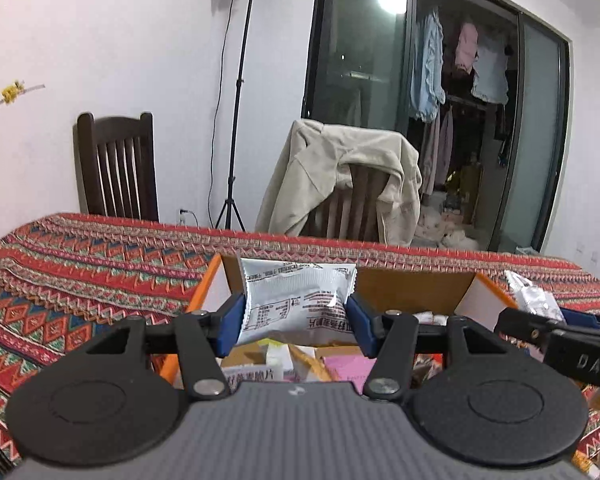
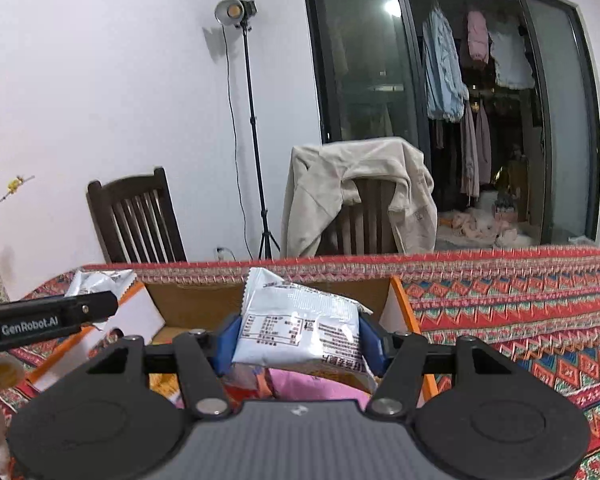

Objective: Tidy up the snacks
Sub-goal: 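Carry both white packets over the box and open both tools to drop them, then lift both open tools out of the box and move back to the pile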

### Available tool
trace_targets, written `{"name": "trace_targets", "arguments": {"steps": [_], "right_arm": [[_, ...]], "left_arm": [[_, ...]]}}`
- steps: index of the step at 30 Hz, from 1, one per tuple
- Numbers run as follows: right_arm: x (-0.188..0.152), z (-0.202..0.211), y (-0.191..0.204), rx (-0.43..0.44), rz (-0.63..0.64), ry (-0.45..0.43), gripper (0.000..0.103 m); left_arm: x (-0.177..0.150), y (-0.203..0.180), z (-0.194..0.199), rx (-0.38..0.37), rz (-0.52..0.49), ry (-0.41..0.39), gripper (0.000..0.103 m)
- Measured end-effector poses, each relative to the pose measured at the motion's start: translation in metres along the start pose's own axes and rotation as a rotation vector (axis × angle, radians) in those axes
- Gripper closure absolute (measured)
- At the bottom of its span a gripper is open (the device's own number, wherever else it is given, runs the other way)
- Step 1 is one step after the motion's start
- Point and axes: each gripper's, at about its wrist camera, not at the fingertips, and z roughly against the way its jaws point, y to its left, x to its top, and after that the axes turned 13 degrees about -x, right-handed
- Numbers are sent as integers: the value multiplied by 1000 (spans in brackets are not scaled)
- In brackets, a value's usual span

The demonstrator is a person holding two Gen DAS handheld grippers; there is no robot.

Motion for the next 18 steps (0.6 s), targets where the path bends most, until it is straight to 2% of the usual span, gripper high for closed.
{"name": "trace_targets", "arguments": {"steps": [3, 5, 7, 8, 9, 10, 11, 18], "right_arm": [[-3, -4, -2, 0, -11, 14, 42], [-5, -5, -2, -2, -12, 18, 39], [-7, -5, -2, 8, -11, 23, 28], [-8, -5, -1, 16, -12, 25, 19], [-9, -4, -1, 18, -13, 24, 11], [-9, -3, -1, 17, -14, 21, 7], [-9, -3, -1, 16, -14, 19, 0], [-10, 6, 0, 8, -4, 15, 0]], "left_arm": [[-5, 2, -2, -18, -3, -6, 44], [-8, 2, 0, -27, -6, -14, 35], [-10, 2, 4, -32, -8, -33, 24], [-10, 2, 6, -37, -8, -43, 20], [-10, 1, 8, -37, -6, -52, 11], [-10, 1, 9, -35, -1, -61, 0], [-11, 2, 11, -34, 4, -72, 0], [-7, 3, 15, -14, 21, -70, 0]]}}
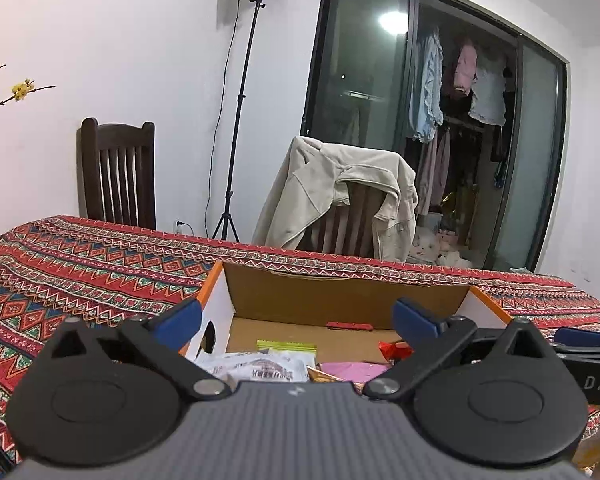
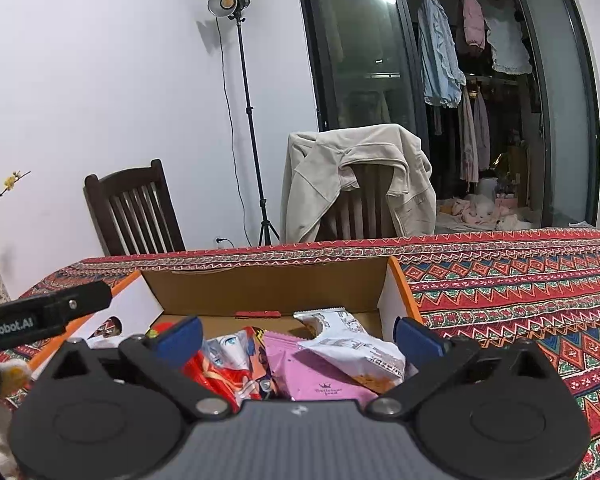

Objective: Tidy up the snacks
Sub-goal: 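Lift both open tools out of the box and move back to the pile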

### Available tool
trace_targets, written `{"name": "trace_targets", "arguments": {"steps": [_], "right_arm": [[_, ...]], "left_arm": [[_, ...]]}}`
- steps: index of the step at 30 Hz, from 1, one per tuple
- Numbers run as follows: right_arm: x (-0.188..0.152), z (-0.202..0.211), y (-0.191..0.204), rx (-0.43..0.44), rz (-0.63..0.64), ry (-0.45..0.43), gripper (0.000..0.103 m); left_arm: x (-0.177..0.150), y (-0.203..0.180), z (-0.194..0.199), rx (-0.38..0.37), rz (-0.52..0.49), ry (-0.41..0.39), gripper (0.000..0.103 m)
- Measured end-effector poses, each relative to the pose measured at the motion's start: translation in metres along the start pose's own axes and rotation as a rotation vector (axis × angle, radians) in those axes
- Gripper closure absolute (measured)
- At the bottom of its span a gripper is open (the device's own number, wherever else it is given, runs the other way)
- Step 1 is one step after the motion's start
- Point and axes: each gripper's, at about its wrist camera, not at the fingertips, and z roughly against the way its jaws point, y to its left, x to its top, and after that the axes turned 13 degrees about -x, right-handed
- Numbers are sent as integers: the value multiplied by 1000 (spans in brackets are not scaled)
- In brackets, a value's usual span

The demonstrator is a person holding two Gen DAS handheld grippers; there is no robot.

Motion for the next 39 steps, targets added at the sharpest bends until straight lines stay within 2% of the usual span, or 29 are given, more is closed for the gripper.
{"name": "trace_targets", "arguments": {"steps": [3, 7, 13, 16, 24, 28, 31, 35, 37, 39], "right_arm": [[5, 11, 1, 1, 2, -15, 0], [15, 34, 5, 8, 20, -25, 0], [13, 73, 12, 26, 101, -16, 0], [-3, 90, 14, 53, 128, 27, 0], [-71, 118, 32, 96, 259, 188, 0], [-96, 125, 34, 130, 262, 268, 1], [-106, 126, 38, 114, 275, 284, 6], [-112, 125, 42, 102, 283, 300, 27], [-113, 125, 45, 102, 294, 285, 28], [-113, 127, 46, 111, 295, 285, 34]], "left_arm": [[7, -1, 6, 7, 17, 2, 0], [20, -2, 20, 58, 40, 26, 0], [23, 0, 49, 98, 52, 97, 0], [13, 2, 63, 120, 41, 139, 0], [-25, 5, 106, 98, 27, 233, 0], [-44, 9, 127, 83, 55, 259, 0], [-53, 10, 140, 77, 67, 264, 0], [-61, 11, 149, 71, 74, 279, 0], [-63, 11, 152, 71, 74, 281, 0], [-63, 12, 154, 72, 79, 282, 0]]}}
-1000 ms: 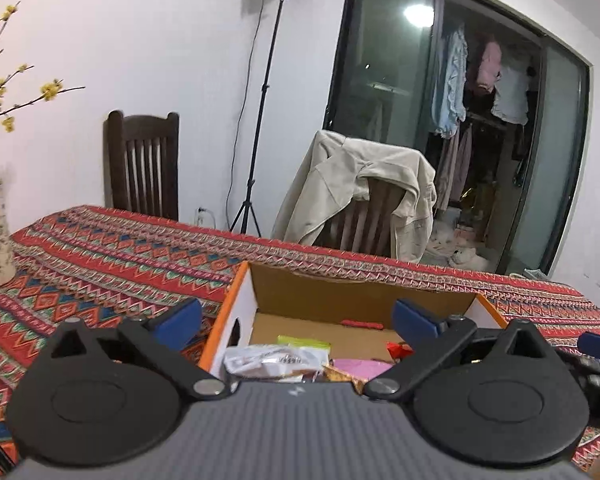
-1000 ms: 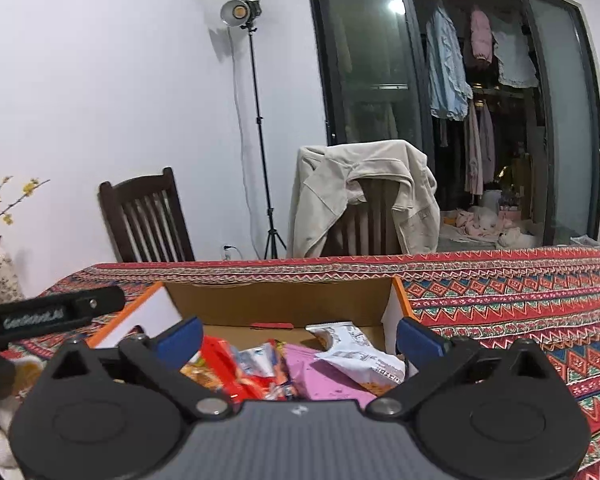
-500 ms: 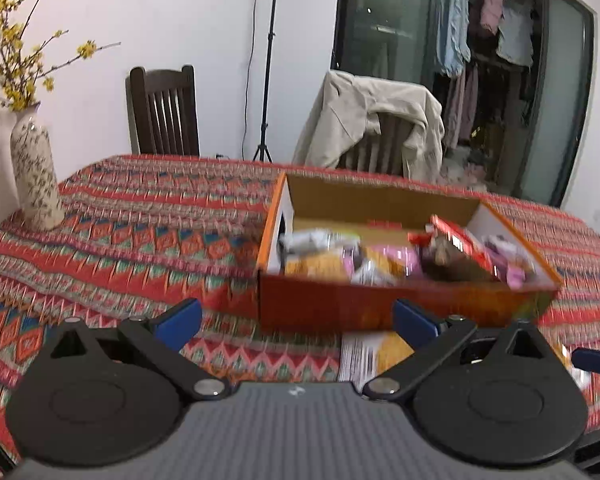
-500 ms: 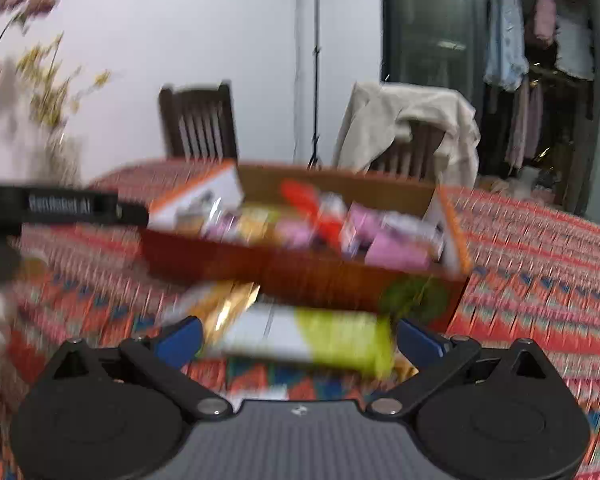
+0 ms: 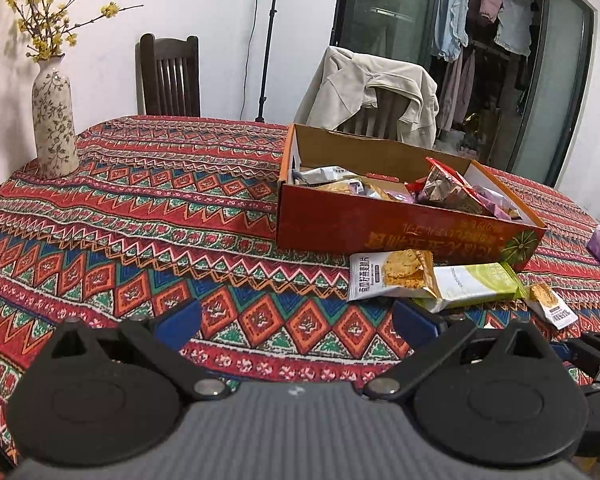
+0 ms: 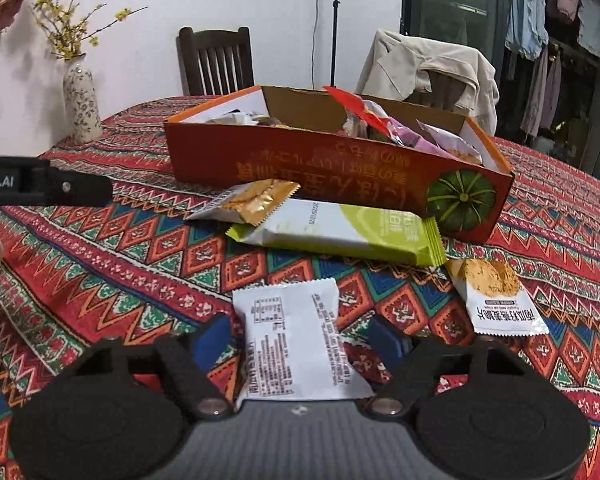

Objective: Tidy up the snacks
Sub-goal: 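Lift both open tools out of the box and move back to the pile, then grasp a white packet with the right tool while the left tool grasps the cracker packet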

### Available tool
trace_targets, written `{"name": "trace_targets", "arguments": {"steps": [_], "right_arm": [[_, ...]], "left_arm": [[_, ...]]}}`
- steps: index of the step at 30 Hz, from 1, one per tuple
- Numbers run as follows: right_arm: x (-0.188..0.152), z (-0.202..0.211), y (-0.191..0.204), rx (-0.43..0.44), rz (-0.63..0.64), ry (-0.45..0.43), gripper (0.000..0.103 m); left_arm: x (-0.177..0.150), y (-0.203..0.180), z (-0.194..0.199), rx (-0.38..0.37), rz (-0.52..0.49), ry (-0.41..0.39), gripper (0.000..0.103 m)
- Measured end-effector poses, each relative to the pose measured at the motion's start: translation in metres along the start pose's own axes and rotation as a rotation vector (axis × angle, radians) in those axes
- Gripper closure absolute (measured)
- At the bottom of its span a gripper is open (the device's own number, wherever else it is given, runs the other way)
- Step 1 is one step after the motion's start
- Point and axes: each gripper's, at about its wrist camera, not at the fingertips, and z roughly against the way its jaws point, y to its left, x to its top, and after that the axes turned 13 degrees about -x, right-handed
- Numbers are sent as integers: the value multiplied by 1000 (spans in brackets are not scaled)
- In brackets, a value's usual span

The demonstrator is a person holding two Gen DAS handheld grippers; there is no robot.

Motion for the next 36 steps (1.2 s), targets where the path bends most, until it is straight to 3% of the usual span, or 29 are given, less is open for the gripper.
{"name": "trace_targets", "arguments": {"steps": [3, 4, 5, 8, 16, 22, 28, 36], "right_arm": [[0, 2, 1, 10, 0, -2, 42], [0, 3, 1, 18, 0, -5, 47], [1, 4, 1, 22, 1, -10, 59], [1, 7, 0, 21, 0, -21, 63], [28, 23, -28, -23, -86, -148, 63], [57, 13, -50, -67, -155, -232, 63], [55, -12, -68, -40, -262, -256, 63], [43, -18, -64, -81, -255, -254, 62]], "left_arm": [[-1, 1, 0, -2, 10, 0, 0], [-1, 1, 0, -3, 11, 0, 0], [-1, 1, -1, -4, 10, 0, 0], [0, 0, -3, -7, 7, 2, 0], [16, -6, -23, -27, 18, 7, 0], [33, -18, -55, -56, 53, 28, 0], [38, -35, -93, -60, 34, 61, 0], [24, -45, -132, -71, -28, 123, 0]]}}
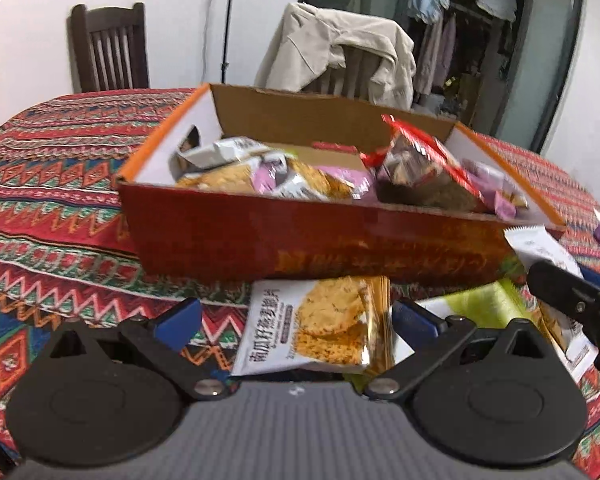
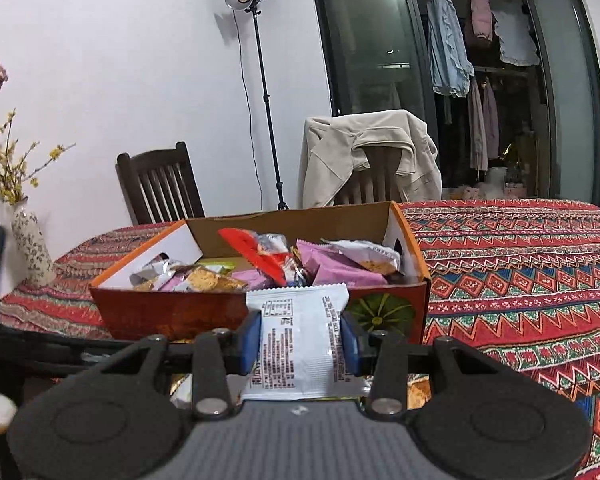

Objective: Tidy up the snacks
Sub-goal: 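Grasp a white packet with the right tool while the left tool grasps the cracker packet, then carry both packets over the box and open both tools to drop them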

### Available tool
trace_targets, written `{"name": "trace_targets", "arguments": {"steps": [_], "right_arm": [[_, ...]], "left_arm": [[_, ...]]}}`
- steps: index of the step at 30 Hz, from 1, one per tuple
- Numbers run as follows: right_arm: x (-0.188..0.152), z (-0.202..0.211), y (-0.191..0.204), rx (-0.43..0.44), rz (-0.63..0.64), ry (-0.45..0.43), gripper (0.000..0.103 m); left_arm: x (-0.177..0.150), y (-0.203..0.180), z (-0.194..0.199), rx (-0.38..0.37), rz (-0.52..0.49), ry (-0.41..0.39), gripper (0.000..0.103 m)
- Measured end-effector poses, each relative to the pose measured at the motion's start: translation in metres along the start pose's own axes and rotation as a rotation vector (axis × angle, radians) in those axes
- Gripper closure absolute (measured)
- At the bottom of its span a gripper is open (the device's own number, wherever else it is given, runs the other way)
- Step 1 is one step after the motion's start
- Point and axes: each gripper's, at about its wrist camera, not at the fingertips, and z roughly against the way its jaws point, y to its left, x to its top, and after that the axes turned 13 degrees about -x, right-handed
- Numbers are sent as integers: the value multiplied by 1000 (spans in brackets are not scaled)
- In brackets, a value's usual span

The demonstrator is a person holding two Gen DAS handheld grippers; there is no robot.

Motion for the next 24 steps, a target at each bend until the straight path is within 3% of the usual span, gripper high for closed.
{"name": "trace_targets", "arguments": {"steps": [5, 8, 13, 17, 24], "right_arm": [[-5, 5, 8, 6, 43, -16, 62], [-5, 7, 7, 3, 42, -19, 62], [-7, 8, 8, -4, 41, -20, 62], [-7, 9, 7, -6, 38, -25, 62], [-7, 13, 5, 3, 26, -42, 62]], "left_arm": [[-3, 4, -1, -62, 13, 1, 7], [-5, 3, 3, -119, 11, -6, 26], [-7, 12, 9, -163, 41, -11, 37], [-10, 13, 15, -163, 40, -19, 39], [-11, -2, 34, -129, -62, -103, 40]]}}
